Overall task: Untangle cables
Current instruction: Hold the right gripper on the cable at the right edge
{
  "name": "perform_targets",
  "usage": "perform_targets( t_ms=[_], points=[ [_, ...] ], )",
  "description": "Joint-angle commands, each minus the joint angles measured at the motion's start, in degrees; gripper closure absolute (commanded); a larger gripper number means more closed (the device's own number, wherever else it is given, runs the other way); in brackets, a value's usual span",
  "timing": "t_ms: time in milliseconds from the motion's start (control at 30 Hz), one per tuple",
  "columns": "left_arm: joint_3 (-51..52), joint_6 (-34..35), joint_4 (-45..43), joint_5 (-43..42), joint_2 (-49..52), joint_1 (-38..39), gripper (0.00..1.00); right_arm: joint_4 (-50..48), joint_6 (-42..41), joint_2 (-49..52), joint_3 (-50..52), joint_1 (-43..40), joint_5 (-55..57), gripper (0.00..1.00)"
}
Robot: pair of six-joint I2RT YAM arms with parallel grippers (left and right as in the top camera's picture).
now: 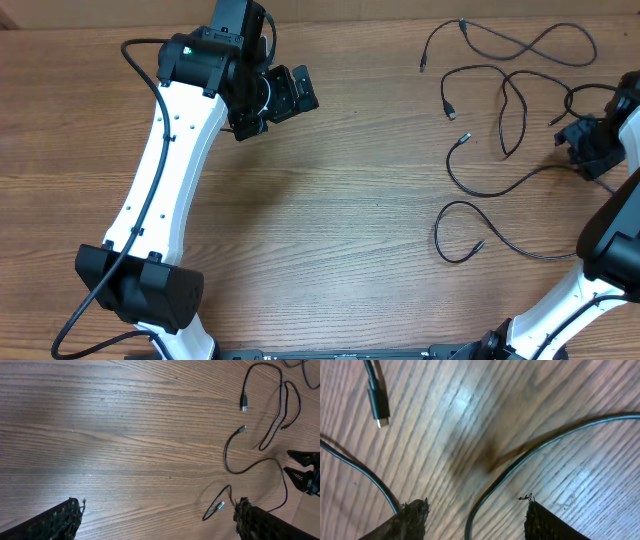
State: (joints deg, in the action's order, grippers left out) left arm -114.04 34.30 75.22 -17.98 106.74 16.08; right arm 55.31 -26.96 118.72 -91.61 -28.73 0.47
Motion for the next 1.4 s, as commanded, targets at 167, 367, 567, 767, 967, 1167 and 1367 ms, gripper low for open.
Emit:
perform_targets(
  t_ms=[167,367,567,767,967,1167,1367],
  points=[
    [-1.20,-0.92,-0.11,0.57,0.13,-0.35,0.00,-4.79,-0.66,0.37,4.33,0.00,1.53,0.37],
    [-1.20,-0.90,-0.24,0.55,0.13,-0.35,0.00,-8.28,-1.53,0.48,6.14,0.24,1.27,0.42],
    [-1.20,-0.87,-0.26,0.55,0.13,-0.35,0.00,-10.12,-3.39,1.11,6.19,0.26,1.33,0.43],
    [-1.20,-0.87,-0.28,0.55,0.13,-0.35,0.00,-10.47,-4.76,1.11,6.19,0.28,0.90,0.49],
    [-1.20,-0.85,-0.52,0.55,0.13,-0.35,0.00,-7.74,-6.03,1.11,6.19,0.48,0.81,0.49],
    [-1.20,-0.85,-0.61,0.55,0.13,-0.35,0.00,-7.52,-9.07,1.11,6.19,0.48,0.98,0.49],
    [-1.20,-0.85,-0.52,0.48,0.13,-0.35,0.00,-8.44,-9.07,1.11,6.19,0.50,0.92,0.53]
  ],
)
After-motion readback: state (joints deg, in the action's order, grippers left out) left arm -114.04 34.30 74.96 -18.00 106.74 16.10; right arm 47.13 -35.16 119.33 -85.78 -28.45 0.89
